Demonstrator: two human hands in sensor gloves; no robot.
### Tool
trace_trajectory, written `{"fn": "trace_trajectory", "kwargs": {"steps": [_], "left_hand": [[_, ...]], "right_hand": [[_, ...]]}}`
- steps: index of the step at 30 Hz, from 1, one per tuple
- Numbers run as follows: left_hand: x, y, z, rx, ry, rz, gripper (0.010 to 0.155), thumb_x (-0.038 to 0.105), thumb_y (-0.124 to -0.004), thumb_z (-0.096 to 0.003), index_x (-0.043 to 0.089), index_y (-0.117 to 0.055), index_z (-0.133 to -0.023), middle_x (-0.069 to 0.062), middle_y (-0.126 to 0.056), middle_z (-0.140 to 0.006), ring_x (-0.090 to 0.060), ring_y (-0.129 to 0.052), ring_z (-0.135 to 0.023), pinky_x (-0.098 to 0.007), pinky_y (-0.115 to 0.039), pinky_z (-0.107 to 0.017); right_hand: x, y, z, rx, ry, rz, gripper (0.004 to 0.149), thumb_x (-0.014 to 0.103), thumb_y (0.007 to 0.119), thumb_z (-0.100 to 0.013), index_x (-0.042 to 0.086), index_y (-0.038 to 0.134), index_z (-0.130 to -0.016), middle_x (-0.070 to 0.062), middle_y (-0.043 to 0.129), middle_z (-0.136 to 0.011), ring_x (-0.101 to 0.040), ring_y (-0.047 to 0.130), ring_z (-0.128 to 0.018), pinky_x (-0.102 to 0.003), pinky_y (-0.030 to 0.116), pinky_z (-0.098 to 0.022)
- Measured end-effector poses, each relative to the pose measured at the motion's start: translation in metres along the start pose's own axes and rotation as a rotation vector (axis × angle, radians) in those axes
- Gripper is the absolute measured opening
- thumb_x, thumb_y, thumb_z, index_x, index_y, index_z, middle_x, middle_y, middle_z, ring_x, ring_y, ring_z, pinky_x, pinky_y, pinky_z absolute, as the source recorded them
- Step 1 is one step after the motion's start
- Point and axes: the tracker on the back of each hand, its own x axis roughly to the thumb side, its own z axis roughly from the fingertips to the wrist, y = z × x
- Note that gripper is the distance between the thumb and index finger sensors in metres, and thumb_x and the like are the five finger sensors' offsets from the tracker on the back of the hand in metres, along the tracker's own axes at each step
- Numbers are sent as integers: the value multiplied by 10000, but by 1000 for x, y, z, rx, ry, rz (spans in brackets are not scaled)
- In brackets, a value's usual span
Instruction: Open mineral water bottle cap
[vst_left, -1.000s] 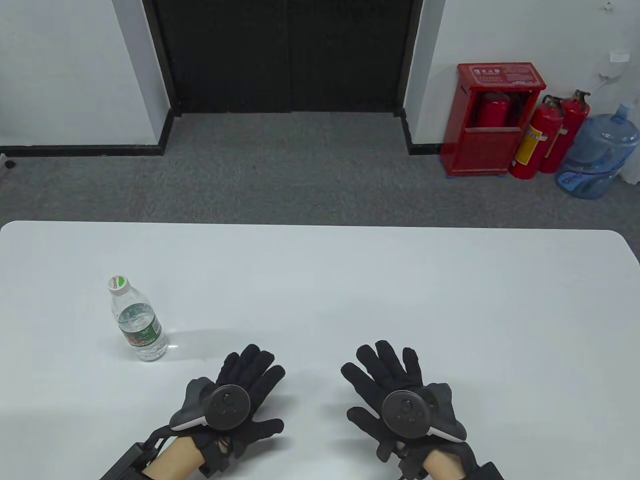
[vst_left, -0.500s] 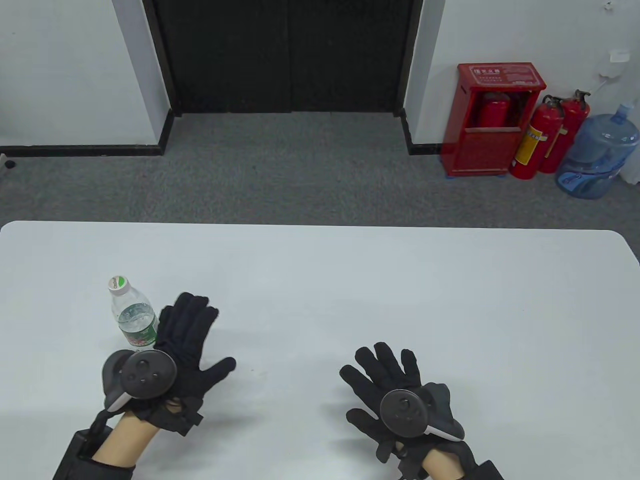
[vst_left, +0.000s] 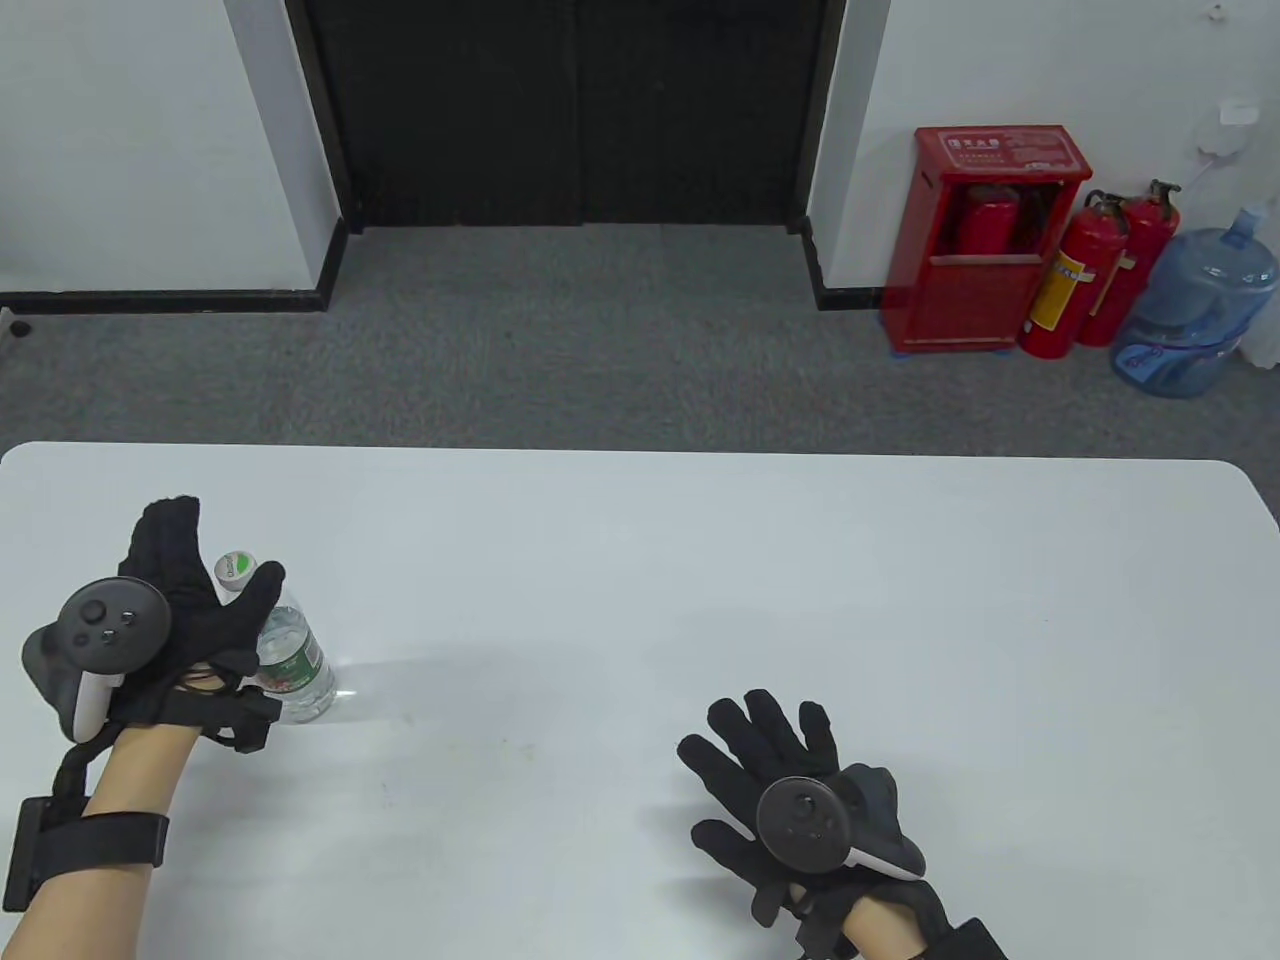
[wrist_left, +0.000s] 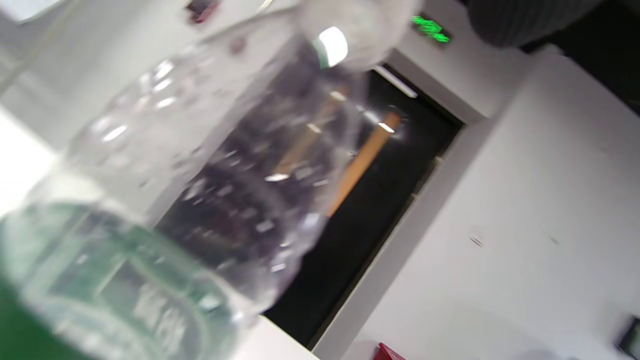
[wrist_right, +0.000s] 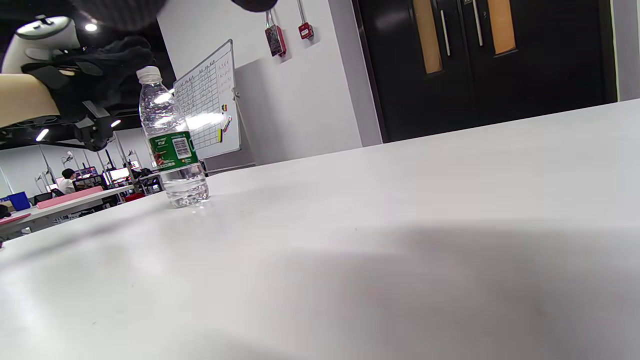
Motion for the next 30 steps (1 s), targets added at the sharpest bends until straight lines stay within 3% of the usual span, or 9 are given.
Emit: {"fn": "trace_trajectory", "kwargs": {"steps": [3, 6, 8, 12, 14, 17, 23, 30], "left_hand": [[-25, -15, -3, -57, 86, 134, 914, 679, -740, -376, 361, -149, -997, -37, -373, -1079, -362, -584, -1030, -593, -506, -753], [-45, -33, -2, -96, 113, 278, 823, 757, -727, -336, 294, -506, -979, -14, -691, -958, -344, -767, -938, -584, -598, -711], [-46, -45, 2, -87, 94, 398, 813, 751, -767, -329, 317, -520, -972, -9, -670, -968, -353, -766, -941, -589, -593, -716], [-48, -54, 6, -71, 13, 282, 843, 759, -764, -326, 409, -365, -980, 19, -595, -1011, -344, -776, -961, -579, -636, -715], [-47, -53, 6, -54, 9, 339, 834, 714, -809, -322, 367, -417, -971, -9, -644, -976, -328, -849, -917, -561, -698, -692], [-38, -50, 8, -43, -63, 278, 800, 693, -811, -337, 314, -469, -952, -26, -671, -941, -327, -909, -844, -561, -761, -637], [34, -55, 27, -102, -299, 265, 779, 721, -803, -337, 312, -527, -939, -13, -736, -894, -309, -977, -740, -539, -804, -564], [150, -101, 82, -279, -579, 324, 779, 730, -799, -330, 295, -564, -931, -21, -785, -858, -311, -1028, -671, -533, -842, -505]], "right_hand": [[0, 0, 0, -2, -13, -9, 752, 659, 595, -367, 429, 324, -1029, 3, 261, -1165, -374, 194, -1054, -679, 111, -649], [0, 1, -1, -2, -16, -9, 751, 659, 594, -367, 427, 328, -1030, -1, 275, -1165, -374, 204, -1055, -679, 113, -650], [0, 1, -1, 0, -18, -11, 749, 659, 594, -368, 429, 328, -1029, -1, 277, -1166, -375, 204, -1055, -679, 114, -650], [-1, 1, -2, -2, -12, -18, 750, 658, 596, -366, 429, 329, -1028, 1, 274, -1165, -373, 199, -1055, -679, 111, -650], [-1, 1, -2, -9, -12, -20, 750, 658, 595, -366, 427, 330, -1029, 1, 274, -1165, -371, 200, -1055, -678, 112, -651], [-1, -7, -5, -36, -8, -14, 750, 656, 597, -366, 421, 340, -1030, 3, 281, -1165, -371, 204, -1055, -679, 111, -651], [11, -52, -17, -139, -48, -66, 752, 643, 612, -373, 383, 378, -1039, 25, 323, -1169, -368, 230, -1060, -671, 145, -660], [68, -104, -42, -260, -173, -10, 784, 661, 621, -371, 339, 394, -1049, 5, 422, -1160, -384, 329, -1054, -682, 185, -667]]}}
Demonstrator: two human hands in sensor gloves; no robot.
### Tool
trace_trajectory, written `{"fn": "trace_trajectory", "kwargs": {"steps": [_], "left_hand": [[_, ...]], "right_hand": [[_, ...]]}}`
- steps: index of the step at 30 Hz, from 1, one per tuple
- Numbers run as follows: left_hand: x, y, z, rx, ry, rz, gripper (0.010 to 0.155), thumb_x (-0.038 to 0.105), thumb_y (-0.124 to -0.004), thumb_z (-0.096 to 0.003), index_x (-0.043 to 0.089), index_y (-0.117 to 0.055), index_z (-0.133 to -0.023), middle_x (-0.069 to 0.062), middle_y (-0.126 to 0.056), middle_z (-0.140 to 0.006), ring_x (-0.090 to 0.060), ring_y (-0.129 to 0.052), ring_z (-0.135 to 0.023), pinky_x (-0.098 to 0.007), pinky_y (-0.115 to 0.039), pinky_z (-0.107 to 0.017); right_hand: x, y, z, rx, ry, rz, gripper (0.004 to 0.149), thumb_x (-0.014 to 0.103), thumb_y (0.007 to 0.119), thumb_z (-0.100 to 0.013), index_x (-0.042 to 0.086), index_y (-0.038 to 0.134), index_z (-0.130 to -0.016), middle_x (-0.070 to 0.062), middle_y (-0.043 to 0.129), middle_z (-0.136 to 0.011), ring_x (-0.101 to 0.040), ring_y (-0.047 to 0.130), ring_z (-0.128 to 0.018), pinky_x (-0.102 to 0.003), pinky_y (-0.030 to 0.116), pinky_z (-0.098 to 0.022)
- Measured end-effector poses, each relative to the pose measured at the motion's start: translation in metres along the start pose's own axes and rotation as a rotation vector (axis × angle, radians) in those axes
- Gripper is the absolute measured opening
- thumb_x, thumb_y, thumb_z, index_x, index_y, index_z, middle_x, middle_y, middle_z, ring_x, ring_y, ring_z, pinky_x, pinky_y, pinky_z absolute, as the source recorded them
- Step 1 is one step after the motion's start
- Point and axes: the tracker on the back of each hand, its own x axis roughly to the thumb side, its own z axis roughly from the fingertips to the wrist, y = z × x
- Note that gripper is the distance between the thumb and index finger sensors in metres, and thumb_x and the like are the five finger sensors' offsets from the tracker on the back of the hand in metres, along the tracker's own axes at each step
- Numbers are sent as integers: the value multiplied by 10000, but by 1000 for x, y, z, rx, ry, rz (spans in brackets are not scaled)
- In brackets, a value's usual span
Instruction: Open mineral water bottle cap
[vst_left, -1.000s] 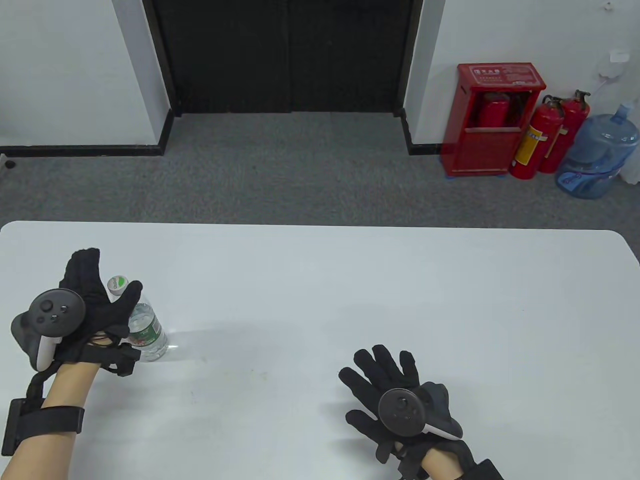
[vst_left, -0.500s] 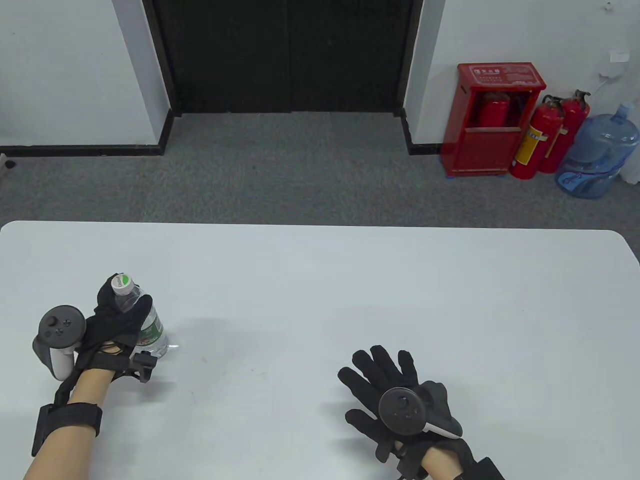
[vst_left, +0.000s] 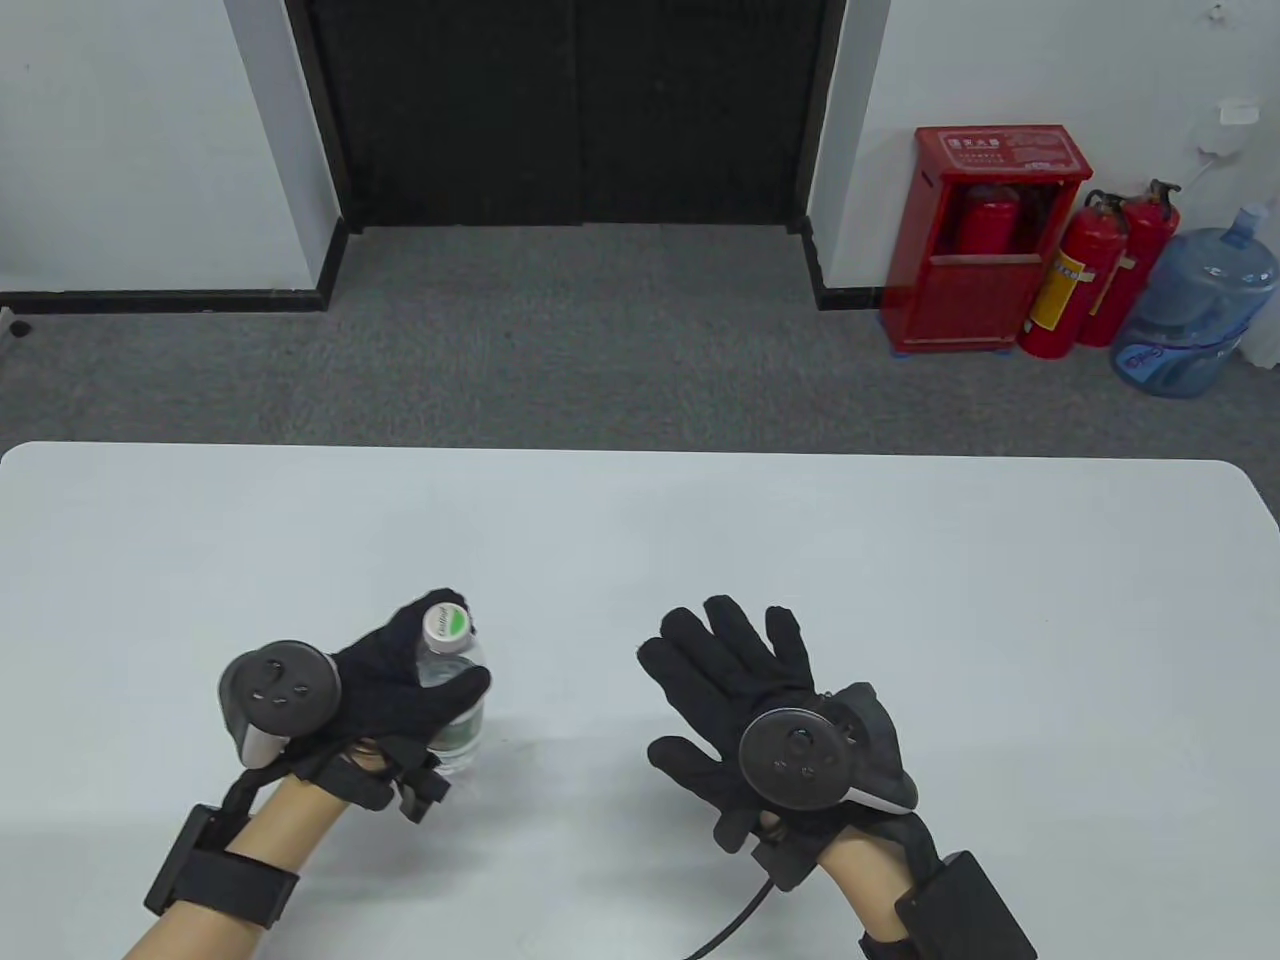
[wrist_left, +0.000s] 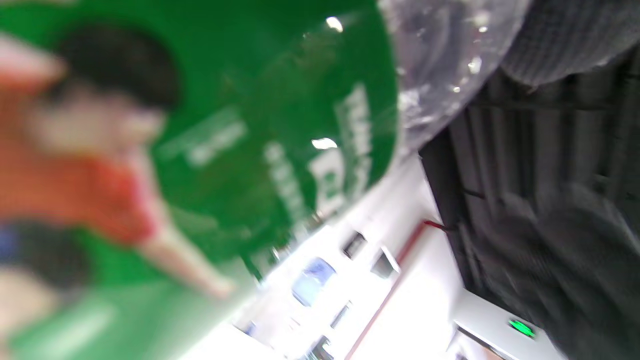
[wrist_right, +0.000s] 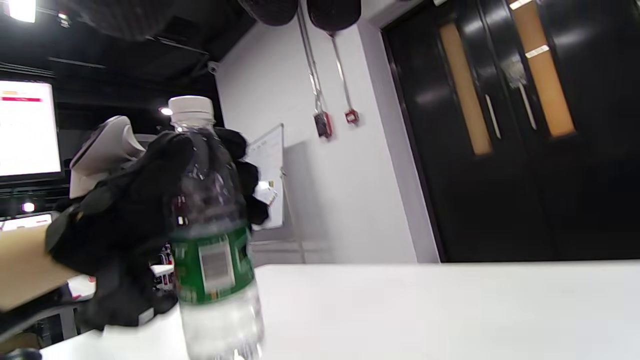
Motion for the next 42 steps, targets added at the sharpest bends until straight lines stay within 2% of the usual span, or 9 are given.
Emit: {"fn": "trace_trajectory", "kwargs": {"steps": [5, 10, 16, 21, 23, 30, 35, 39, 42], "left_hand": [[43, -57, 5, -98, -102, 51, 764, 730, -800, -327, 315, -580, -929, -25, -802, -843, -316, -1041, -643, -531, -852, -482], [60, -91, 20, -119, -104, 98, 740, 720, -816, -331, 331, -599, -923, -38, -800, -836, -329, -1032, -629, -539, -841, -472], [57, -89, 27, -76, -59, 88, 747, 716, -804, -340, 299, -584, -920, -51, -794, -822, -333, -1030, -599, -539, -839, -448], [55, -90, 31, -92, -62, 68, 750, 715, -805, -340, 286, -588, -916, -54, -800, -813, -335, -1034, -585, -540, -840, -437], [54, -91, 33, -102, -59, 71, 751, 715, -802, -339, 281, -589, -914, -54, -801, -811, -333, -1038, -579, -538, -844, -432], [51, -90, 36, -102, -64, 71, 749, 711, -804, -337, 272, -596, -907, -53, -802, -805, -333, -1043, -565, -536, -848, -425], [47, -89, 36, -101, -54, 112, 746, 712, -801, -335, 273, -596, -902, -48, -805, -804, -328, -1050, -562, -530, -855, -426], [45, -90, 36, -103, -52, 100, 748, 715, -801, -335, 270, -600, -902, -46, -808, -802, -323, -1051, -561, -527, -856, -426], [44, -91, 36, -99, -43, 121, 753, 714, -799, -336, 266, -591, -904, -44, -803, -807, -325, -1047, -570, -528, -853, -433]], "right_hand": [[34, -7, -16, -13, -113, 88, 947, 784, 707, -288, 276, 462, -1050, -15, 708, -995, -392, 639, -905, -622, 392, -673], [53, 11, -11, -135, -120, 181, 608, 752, 719, -299, 324, 861, -707, 9, 946, -586, -335, 872, -617, -594, 557, -595], [60, 18, -13, -225, -52, 372, 677, 824, 647, -290, 288, 927, -596, 4, 986, -365, -322, 927, -413, -579, 649, -514], [60, 21, -15, -177, 14, 421, 758, 881, 621, -263, 220, 992, -285, 39, 948, -65, -275, 938, -136, -551, 760, -355], [59, 22, -17, -140, -17, 401, 742, 861, 634, -275, 216, 1000, -267, 42, 942, -33, -258, 930, -85, -539, 780, -309], [54, 26, -20, -53, -66, 269, 684, 802, 681, -292, 192, 985, -353, 13, 959, -130, -267, 932, -173, -542, 753, -365], [50, 25, -21, 42, -145, 121, 656, 711, 740, -289, 180, 929, -626, -28, 981, -298, -261, 944, -283, -551, 715, -453], [45, 23, -17, 156, -226, 15, 570, 536, 795, -357, 310, 768, -878, -77, 925, -737, -364, 864, -686, -605, 573, -600], [47, 24, -16, 178, -239, -40, 550, 454, 789, -393, 312, 737, -923, -129, 862, -858, -401, 804, -763, -617, 533, -617]]}}
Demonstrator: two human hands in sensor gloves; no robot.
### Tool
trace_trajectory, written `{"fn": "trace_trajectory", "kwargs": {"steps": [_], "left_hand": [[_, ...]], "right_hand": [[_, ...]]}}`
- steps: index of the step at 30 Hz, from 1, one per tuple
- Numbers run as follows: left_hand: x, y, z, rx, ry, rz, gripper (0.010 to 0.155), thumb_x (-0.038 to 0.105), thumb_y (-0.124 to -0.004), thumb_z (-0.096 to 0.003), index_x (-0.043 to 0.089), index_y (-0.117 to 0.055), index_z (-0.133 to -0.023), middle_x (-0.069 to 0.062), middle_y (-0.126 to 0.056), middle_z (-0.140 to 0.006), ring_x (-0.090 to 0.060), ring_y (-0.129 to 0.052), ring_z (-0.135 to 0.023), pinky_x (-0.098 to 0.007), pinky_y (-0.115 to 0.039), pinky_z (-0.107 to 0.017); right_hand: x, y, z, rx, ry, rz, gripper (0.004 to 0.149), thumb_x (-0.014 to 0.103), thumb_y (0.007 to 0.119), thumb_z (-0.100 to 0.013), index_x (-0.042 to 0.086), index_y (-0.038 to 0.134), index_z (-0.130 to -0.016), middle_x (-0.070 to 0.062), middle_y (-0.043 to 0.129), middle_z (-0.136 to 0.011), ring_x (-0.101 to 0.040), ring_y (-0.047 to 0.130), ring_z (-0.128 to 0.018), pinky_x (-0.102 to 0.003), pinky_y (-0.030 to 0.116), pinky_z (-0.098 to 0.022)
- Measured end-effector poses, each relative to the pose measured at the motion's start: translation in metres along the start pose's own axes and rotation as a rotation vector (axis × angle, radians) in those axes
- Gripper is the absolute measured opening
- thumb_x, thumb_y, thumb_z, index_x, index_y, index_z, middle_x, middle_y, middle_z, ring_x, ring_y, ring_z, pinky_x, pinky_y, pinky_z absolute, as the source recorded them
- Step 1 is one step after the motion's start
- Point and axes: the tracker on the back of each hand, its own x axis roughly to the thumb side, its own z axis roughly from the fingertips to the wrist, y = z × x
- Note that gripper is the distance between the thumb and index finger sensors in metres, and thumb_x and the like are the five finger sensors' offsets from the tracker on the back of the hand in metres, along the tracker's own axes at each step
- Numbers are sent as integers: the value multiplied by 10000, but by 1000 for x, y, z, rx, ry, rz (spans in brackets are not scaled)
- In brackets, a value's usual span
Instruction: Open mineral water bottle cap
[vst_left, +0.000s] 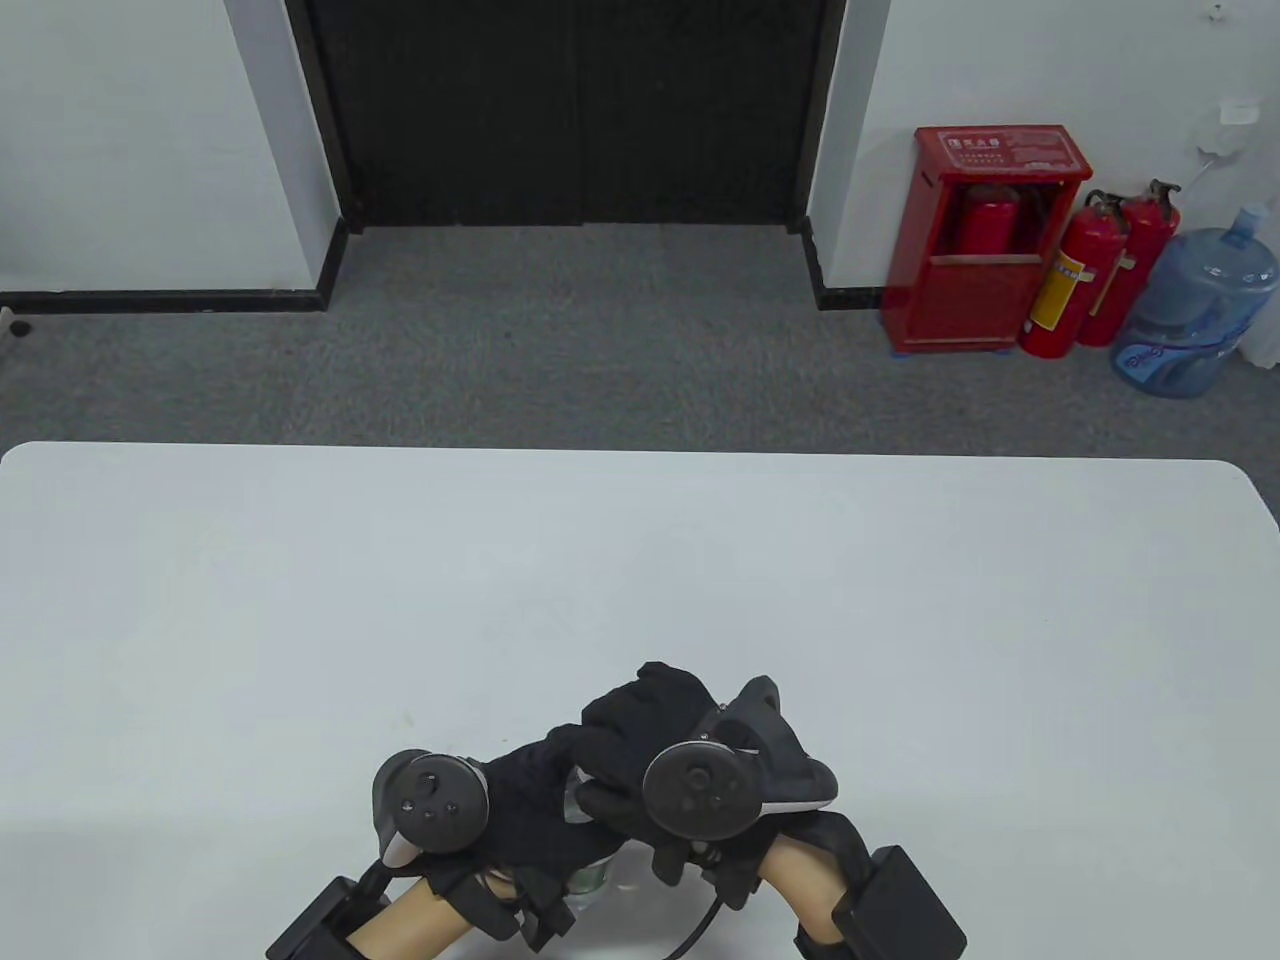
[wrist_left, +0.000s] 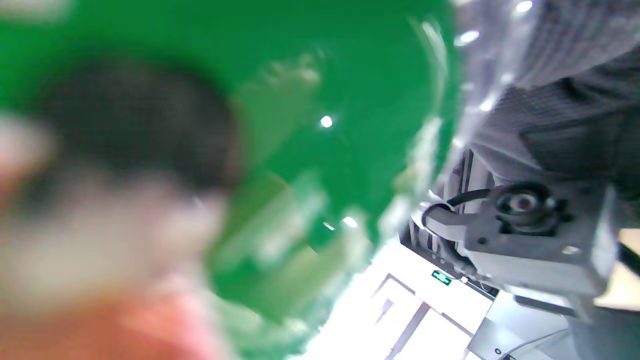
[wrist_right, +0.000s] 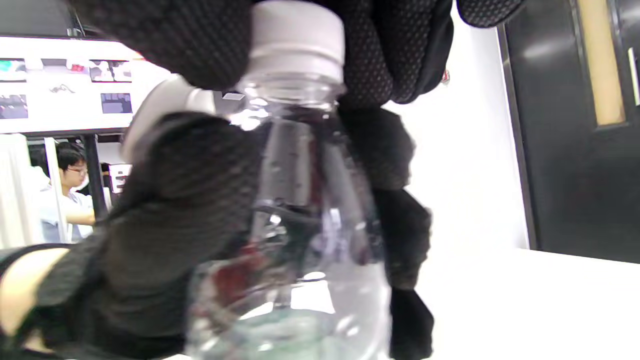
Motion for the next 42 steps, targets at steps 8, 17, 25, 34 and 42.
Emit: {"fn": "trace_trajectory", "kwargs": {"steps": [8, 17, 25, 34, 42], "left_hand": [[0, 0, 0, 5, -5, -2, 753, 712, -798, -337, 269, -585, -908, -45, -798, -813, -329, -1040, -581, -532, -847, -441], [0, 5, 1, 24, -10, -27, 755, 713, -795, -338, 269, -580, -910, -40, -791, -820, -327, -1036, -591, -530, -844, -449], [-2, 3, 1, 22, 4, 1, 764, 708, -796, -340, 253, -573, -912, -45, -786, -824, -333, -1032, -596, -534, -840, -452], [-4, 2, 2, 19, 4, -15, 757, 708, -792, -341, 262, -572, -911, -41, -784, -827, -329, -1032, -599, -531, -843, -454], [-3, 2, 2, 20, 8, -26, 761, 706, -795, -340, 259, -571, -913, -43, -785, -826, -331, -1031, -598, -533, -841, -453]], "right_hand": [[6, 5, -2, -151, 41, 210, 591, 637, 730, -359, 286, 859, -816, 11, 949, -362, -287, 912, -357, -578, 663, -490], [4, 10, -2, -144, 82, 252, 743, 718, 645, -346, 272, 750, -930, -12, 913, -571, -319, 861, -532, -593, 569, -577], [5, 12, -3, -93, 95, 179, 714, 617, 638, -398, 270, 599, -1021, -41, 861, -798, -362, 805, -715, -608, 502, -631], [8, 12, -2, -109, 74, 218, 722, 599, 667, -391, 250, 590, -1018, -27, 888, -712, -347, 840, -611, -597, 549, -576], [9, 14, -3, -169, 83, 314, 685, 644, 630, -373, 258, 754, -925, 14, 921, -460, -300, 868, -407, -583, 607, -485]]}}
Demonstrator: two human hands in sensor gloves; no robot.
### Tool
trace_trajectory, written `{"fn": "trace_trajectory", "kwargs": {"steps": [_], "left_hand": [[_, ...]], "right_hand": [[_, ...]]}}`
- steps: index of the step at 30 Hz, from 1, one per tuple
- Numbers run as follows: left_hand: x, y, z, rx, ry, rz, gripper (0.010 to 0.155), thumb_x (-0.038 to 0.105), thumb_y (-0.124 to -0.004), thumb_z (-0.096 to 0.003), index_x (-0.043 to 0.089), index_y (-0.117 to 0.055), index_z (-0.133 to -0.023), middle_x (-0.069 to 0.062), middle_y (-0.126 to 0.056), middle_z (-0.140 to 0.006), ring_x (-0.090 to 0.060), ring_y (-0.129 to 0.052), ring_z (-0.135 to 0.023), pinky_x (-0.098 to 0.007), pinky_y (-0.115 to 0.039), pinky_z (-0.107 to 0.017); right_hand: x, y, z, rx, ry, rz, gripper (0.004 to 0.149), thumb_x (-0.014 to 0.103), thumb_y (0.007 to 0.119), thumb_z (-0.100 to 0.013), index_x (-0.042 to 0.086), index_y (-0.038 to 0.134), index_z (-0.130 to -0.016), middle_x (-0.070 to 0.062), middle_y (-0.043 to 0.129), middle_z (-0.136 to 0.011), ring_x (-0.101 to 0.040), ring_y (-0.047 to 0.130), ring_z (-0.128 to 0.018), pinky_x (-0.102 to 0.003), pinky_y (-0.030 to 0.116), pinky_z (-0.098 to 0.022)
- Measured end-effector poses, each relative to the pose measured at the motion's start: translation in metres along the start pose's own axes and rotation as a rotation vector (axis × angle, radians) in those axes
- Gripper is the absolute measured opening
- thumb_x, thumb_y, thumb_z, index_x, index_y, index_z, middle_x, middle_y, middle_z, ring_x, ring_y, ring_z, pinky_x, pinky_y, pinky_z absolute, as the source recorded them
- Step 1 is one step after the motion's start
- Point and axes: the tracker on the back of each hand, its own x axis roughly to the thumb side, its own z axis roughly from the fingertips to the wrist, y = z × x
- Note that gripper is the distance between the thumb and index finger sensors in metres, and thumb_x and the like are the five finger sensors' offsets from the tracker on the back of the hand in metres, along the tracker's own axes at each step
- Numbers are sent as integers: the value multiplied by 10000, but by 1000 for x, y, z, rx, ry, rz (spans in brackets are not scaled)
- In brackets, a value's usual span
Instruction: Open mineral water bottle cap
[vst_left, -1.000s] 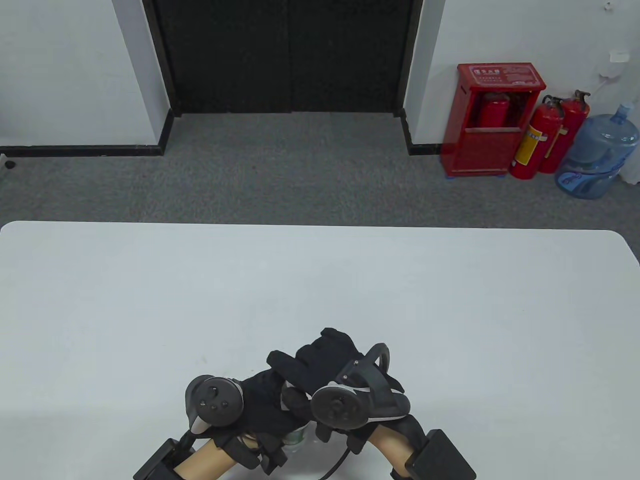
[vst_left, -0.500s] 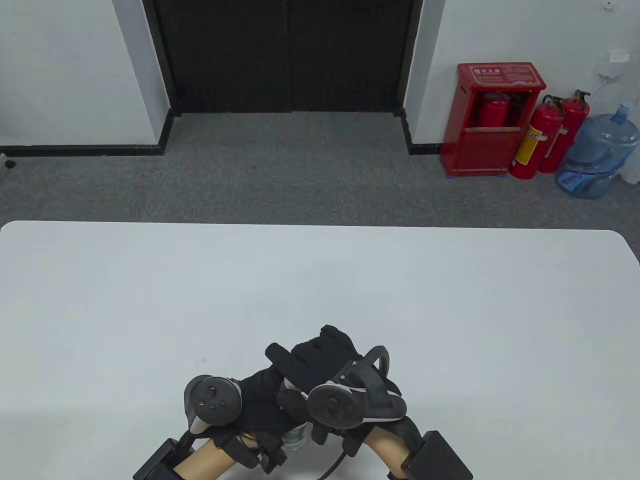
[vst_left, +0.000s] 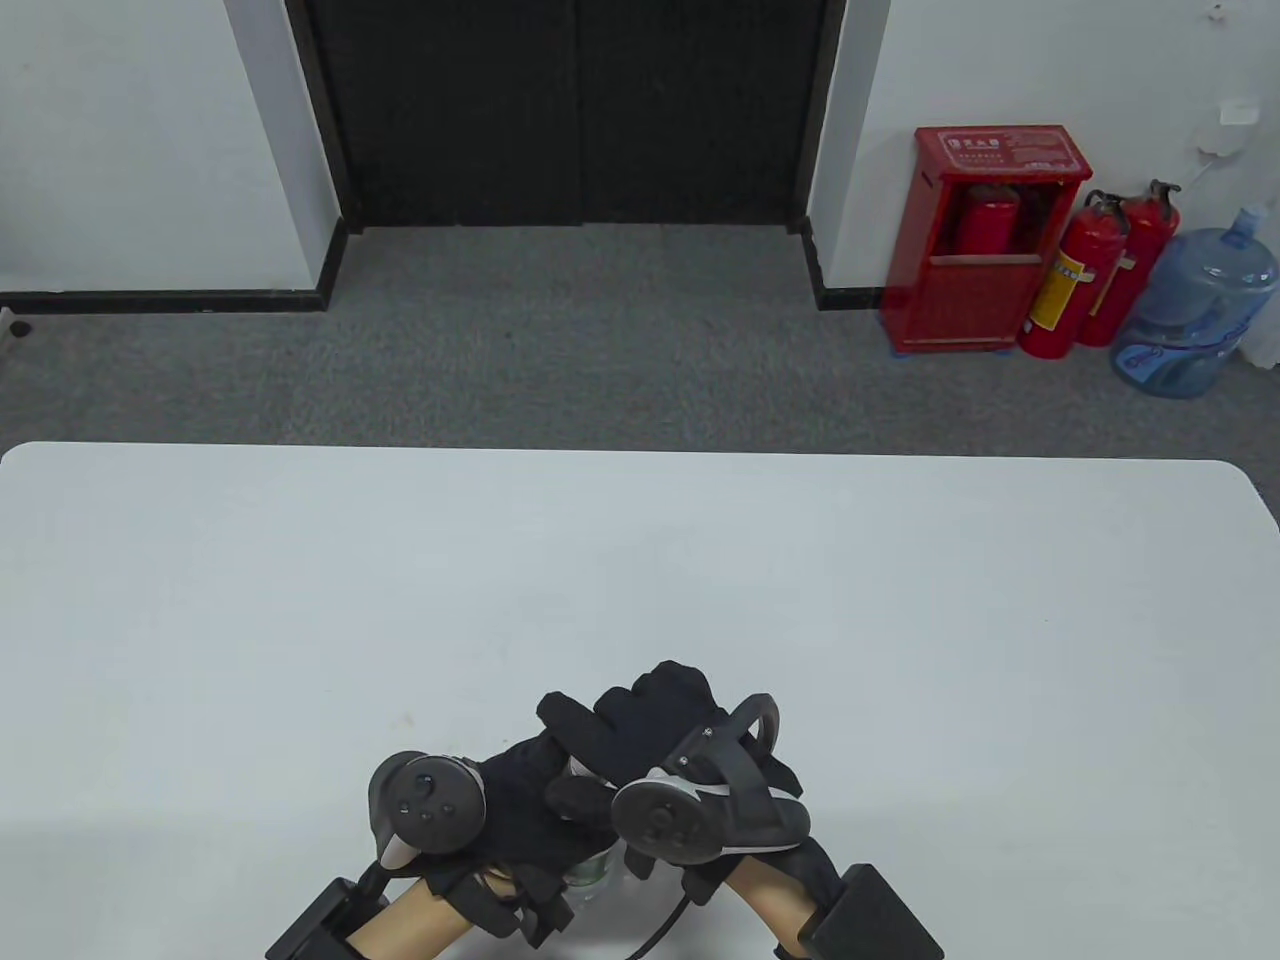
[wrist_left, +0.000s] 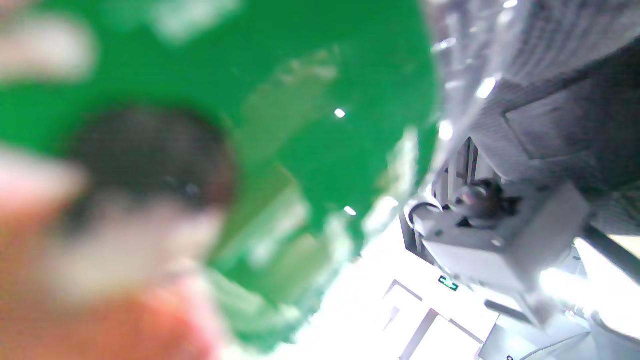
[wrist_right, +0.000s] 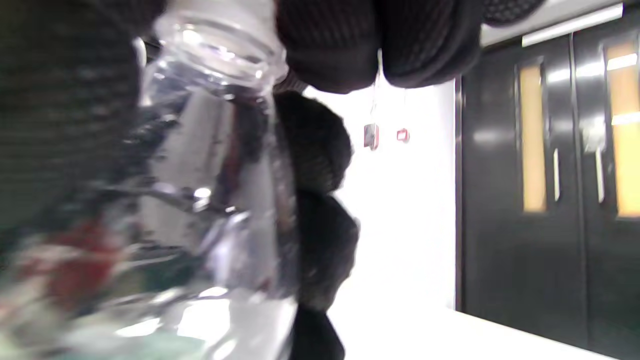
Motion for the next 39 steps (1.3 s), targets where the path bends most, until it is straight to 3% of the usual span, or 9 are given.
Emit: {"fn": "trace_trajectory", "kwargs": {"steps": [4, 6, 9, 12, 16, 18, 29, 35, 39], "left_hand": [[-1, 0, 0, 0, 4, 10, 759, 704, -795, -341, 257, -571, -912, -44, -783, -827, -333, -1031, -597, -534, -841, -451], [-1, 1, 0, 4, 4, 10, 761, 705, -795, -341, 256, -569, -913, -43, -783, -827, -333, -1030, -599, -534, -841, -452], [-2, 1, 0, 7, 4, 6, 757, 703, -796, -342, 256, -573, -911, -43, -782, -828, -334, -1029, -600, -534, -840, -453], [-1, 0, 0, 1, 3, 2, 759, 705, -794, -342, 258, -569, -913, -42, -782, -828, -333, -1030, -599, -533, -841, -454], [-5, 1, 1, 13, 16, 34, 758, 702, -793, -343, 260, -562, -914, -41, -776, -833, -333, -1026, -609, -535, -837, -461], [-5, 2, 1, 19, 18, 23, 758, 704, -792, -343, 263, -561, -914, -39, -775, -834, -331, -1025, -610, -532, -838, -464], [-9, 7, 0, 36, 16, 20, 759, 704, -792, -345, 266, -556, -919, -37, -771, -842, -332, -1020, -623, -533, -833, -473], [-10, 10, 0, 44, 20, 15, 759, 702, -794, -345, 266, -557, -919, -37, -771, -844, -332, -1019, -625, -535, -831, -476], [-10, 11, 1, 50, 13, 0, 758, 702, -794, -345, 266, -558, -919, -37, -771, -844, -331, -1019, -625, -534, -831, -477]], "right_hand": [[2, 0, 1, 83, -8, -61, 723, 571, 645, -401, 263, 509, -1040, -50, 851, -805, -357, 812, -646, -594, 528, -570], [-1, 2, 1, 98, 14, -64, 757, 628, 631, -390, 272, 507, -1047, -67, 830, -866, -374, 793, -689, -600, 508, -585], [-2, 4, 1, 75, 16, -49, 795, 716, 582, -357, 294, 577, -1030, -45, 861, -753, -352, 805, -638, -597, 515, -579], [1, 3, 0, 50, 3, -28, 657, 605, 608, -391, 281, 706, -954, -5, 905, -520, -311, 849, -477, -590, 572, -529], [-2, 0, 3, -1, -32, -100, 653, 526, 560, -428, 295, 496, -1035, -50, 805, -814, -365, 755, -714, -602, 478, -610], [-6, -5, 4, -76, -34, -154, 659, 516, 563, -428, 286, 475, -1039, -59, 778, -852, -372, 734, -746, -614, 457, -621], [-38, -33, 33, -107, 82, -120, 671, 530, 593, -426, 299, 458, -1041, -50, 757, -886, -374, 716, -777, -622, 436, -632], [-60, -15, 72, -20, 186, -121, 675, 512, 650, -420, 309, 461, -1035, -51, 736, -924, -377, 709, -800, -627, 436, -633], [-67, 14, 94, 101, 209, -85, 670, 491, 708, -407, 315, 502, -1019, -49, 749, -946, -374, 738, -805, -631, 462, -629]]}}
